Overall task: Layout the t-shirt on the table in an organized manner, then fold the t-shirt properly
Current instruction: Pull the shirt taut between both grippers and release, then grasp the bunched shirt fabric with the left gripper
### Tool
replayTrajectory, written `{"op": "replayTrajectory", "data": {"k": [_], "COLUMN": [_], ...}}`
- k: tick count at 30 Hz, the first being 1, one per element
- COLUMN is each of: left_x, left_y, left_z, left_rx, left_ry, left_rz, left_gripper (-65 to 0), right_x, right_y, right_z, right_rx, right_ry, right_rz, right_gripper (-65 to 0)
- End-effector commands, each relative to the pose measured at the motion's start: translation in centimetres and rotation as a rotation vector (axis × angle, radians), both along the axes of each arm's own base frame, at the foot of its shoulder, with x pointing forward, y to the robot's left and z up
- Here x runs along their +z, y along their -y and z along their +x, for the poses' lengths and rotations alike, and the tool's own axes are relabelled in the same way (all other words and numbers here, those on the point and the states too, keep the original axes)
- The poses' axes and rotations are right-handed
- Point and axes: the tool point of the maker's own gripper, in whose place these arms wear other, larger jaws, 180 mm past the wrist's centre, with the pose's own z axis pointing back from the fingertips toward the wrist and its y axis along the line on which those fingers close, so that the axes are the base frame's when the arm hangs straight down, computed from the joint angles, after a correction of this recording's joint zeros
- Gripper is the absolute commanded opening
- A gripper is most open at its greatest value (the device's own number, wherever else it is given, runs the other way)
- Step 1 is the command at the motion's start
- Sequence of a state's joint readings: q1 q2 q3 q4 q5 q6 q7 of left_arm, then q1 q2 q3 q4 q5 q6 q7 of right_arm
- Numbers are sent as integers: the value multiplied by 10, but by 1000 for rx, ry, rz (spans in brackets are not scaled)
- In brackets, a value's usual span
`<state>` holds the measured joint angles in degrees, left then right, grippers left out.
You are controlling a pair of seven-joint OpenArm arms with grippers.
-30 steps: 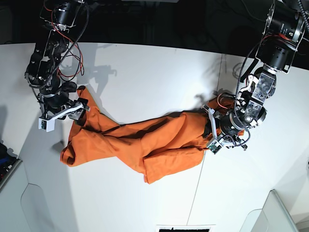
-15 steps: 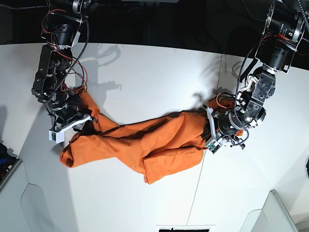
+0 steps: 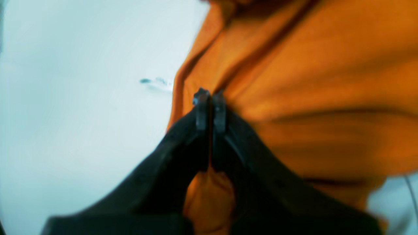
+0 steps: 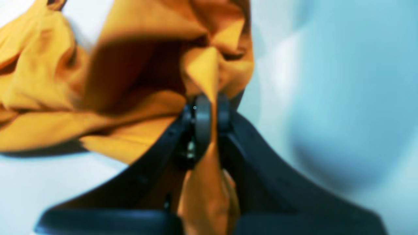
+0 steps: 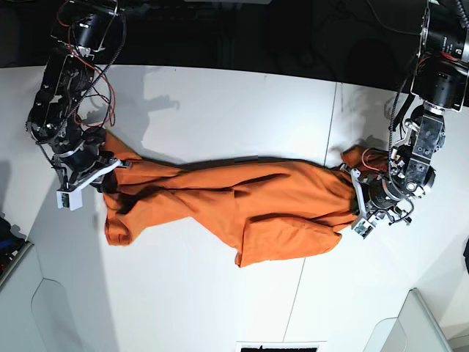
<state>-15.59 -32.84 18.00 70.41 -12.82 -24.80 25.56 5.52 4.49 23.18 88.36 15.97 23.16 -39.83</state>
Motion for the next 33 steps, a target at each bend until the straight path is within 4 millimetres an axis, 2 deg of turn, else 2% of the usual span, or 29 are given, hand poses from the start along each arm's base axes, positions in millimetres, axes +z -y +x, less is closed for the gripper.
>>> {"op": "replayTrajectory", "data": {"k": [1, 7, 8, 12, 14, 16, 17, 19, 20, 21, 25, 27, 29, 33], "left_x": [18, 19, 20, 22, 23, 26, 29, 38, 44, 51, 84, 98, 108, 118], "left_y": [-7, -2, -1, 7, 12, 21, 25, 28, 28, 27, 22, 24, 31, 45], "left_z": [10, -9, -11, -19, -23, -25, -25, -22, -20, -17, -4, -1, 0, 1], "left_rx": [-1, -18, -10, -15, -29, -47, -61, -63, -67, -69, -72, -88, -115, -152], "left_ry": [31, -90, -108, -162, -185, -199, -195, -178, -162, -142, -42, -3, 22, 48], "left_rz": [-13, -144, -162, -237, -274, -330, -356, -405, -426, -439, -489, -488, -484, -493], "left_gripper": [-650, -650, -620, -422, -380, -377, -377, -377, -377, -377, -375, -328, -278, -270], "right_x": [13, 8, 8, 16, 18, 17, 14, 11, 10, 11, 29, 39, 48, 56], "right_y": [8, 33, 39, 56, 59, 61, 62, 62, 62, 63, 77, 83, 84, 83], "right_z": [2, -39, -45, -68, -81, -92, -96, -102, -103, -102, -90, -79, -68, -47], "right_rx": [-1, -32, -45, -105, -123, -129, -129, -131, -131, -135, -187, -204, -206, -185], "right_ry": [37, 1, 0, 13, 8, -9, -21, -36, -38, -32, 63, 102, 132, 155], "right_rz": [-24, -89, -90, -57, -31, -24, -26, -27, -28, -28, -36, -38, -46, -104], "right_gripper": [-650, -650, -650, -650, -650, -650, -591, -380, -308, -277, -277, -277, -277, -277]}}
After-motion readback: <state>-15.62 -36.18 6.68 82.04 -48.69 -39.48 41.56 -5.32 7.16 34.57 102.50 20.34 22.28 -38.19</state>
